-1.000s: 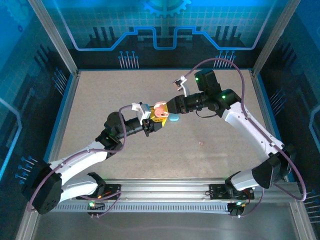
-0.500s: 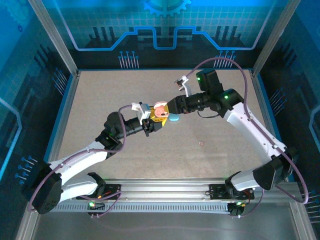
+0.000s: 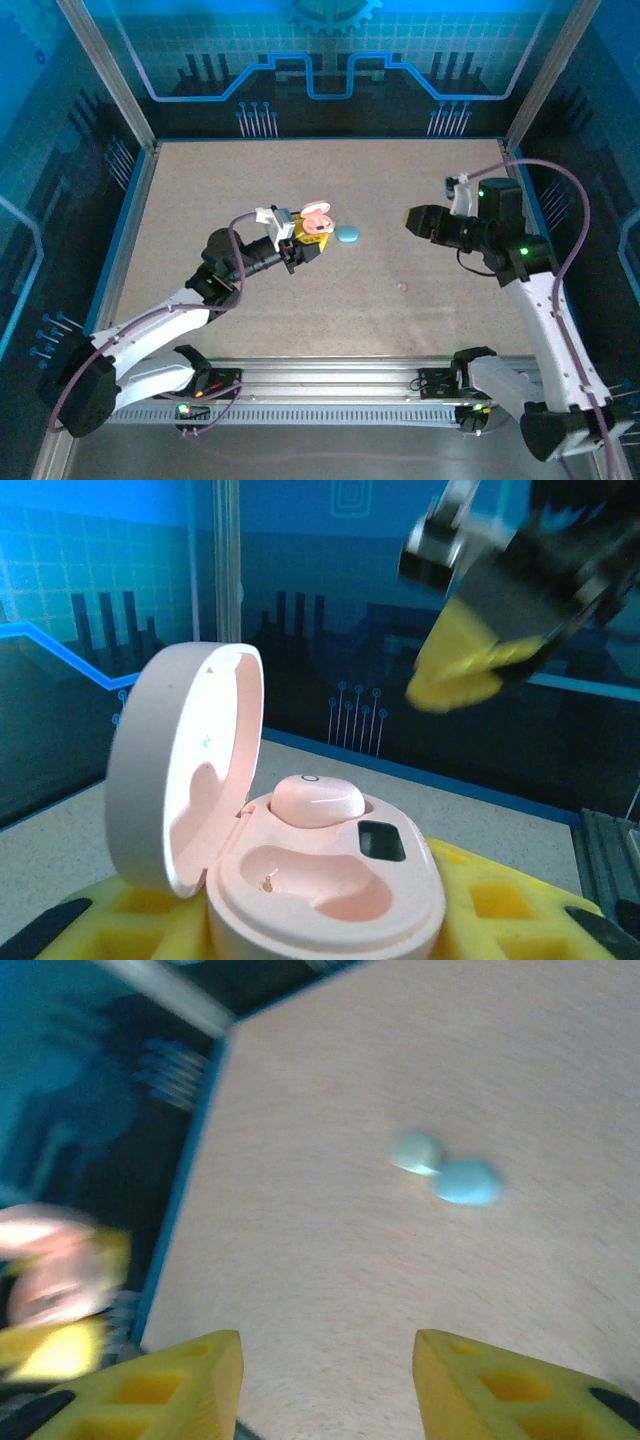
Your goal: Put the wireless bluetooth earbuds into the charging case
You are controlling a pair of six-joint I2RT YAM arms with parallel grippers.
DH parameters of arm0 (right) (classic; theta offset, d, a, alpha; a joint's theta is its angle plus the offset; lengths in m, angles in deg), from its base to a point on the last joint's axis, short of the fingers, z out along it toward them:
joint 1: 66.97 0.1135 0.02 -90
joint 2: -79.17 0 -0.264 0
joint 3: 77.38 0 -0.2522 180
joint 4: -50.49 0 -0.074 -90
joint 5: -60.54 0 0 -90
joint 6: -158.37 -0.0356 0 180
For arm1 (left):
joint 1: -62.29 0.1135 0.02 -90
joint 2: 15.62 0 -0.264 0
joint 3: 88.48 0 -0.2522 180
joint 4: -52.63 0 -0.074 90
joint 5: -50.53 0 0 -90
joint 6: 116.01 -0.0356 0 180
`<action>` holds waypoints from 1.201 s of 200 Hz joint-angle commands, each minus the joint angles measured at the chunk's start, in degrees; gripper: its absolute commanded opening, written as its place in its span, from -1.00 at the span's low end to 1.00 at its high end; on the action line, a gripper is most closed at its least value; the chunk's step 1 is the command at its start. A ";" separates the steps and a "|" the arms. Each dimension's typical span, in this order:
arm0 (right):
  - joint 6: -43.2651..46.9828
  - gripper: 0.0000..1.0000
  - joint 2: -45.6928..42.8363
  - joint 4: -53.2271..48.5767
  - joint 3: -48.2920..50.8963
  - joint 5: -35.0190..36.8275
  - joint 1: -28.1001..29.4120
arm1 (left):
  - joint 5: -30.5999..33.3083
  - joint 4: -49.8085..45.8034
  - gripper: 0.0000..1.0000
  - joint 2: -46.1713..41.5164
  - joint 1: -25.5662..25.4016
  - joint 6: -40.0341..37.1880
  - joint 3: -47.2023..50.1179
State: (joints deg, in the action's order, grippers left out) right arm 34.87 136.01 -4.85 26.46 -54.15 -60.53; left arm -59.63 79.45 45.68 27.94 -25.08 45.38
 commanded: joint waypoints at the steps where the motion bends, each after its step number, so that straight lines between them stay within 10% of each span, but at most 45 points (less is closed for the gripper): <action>1: -5.86 -0.09 4.16 -4.93 8.80 1.03 -4.10 | 0.62 0.44 -0.20 -1.49 -0.31 -1.04 0.59; 117: -9.70 0.03 24.69 5.68 17.32 8.56 10.47 | 0.06 0.29 -0.21 -1.38 -0.32 -0.15 0.21; 240: -8.53 0.02 30.25 8.19 15.56 16.80 11.53 | 0.43 0.29 -0.20 -1.25 -0.31 -0.16 0.64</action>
State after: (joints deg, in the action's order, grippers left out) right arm 25.74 165.69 3.76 43.86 -40.73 -49.65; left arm -59.63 79.03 45.07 27.94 -24.86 45.38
